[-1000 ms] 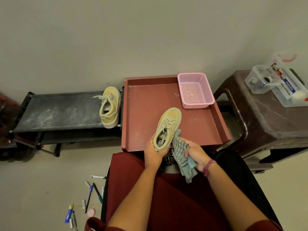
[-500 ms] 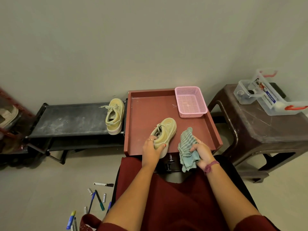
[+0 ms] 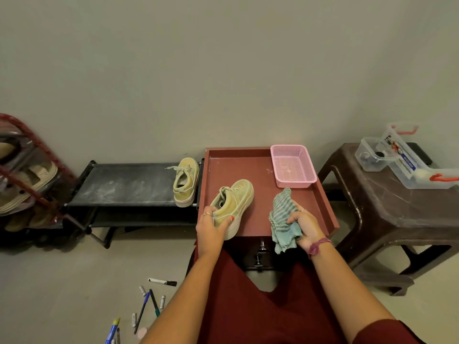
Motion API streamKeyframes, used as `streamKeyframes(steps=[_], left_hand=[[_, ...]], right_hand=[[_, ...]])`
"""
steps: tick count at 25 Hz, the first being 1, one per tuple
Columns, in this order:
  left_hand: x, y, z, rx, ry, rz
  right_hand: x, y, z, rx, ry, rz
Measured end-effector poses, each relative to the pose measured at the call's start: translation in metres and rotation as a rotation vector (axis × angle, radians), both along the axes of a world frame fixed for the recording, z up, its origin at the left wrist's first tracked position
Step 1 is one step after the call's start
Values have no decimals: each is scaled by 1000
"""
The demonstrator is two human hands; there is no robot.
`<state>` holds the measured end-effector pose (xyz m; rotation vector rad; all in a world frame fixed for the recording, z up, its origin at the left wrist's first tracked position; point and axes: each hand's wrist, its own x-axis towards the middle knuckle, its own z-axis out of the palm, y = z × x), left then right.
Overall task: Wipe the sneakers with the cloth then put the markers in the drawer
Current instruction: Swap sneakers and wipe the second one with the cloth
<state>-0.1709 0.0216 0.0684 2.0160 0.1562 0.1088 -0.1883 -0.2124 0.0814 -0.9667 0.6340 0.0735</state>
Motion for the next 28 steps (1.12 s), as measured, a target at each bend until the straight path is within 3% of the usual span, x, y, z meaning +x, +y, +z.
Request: streamKeyframes(steps=[12, 28], left_hand=[[70, 142, 43, 14, -196, 294], [202, 164, -47, 72, -39, 465]], right_hand=[[62, 49, -16, 50, -21, -55], [92, 42, -44, 62, 17, -49]])
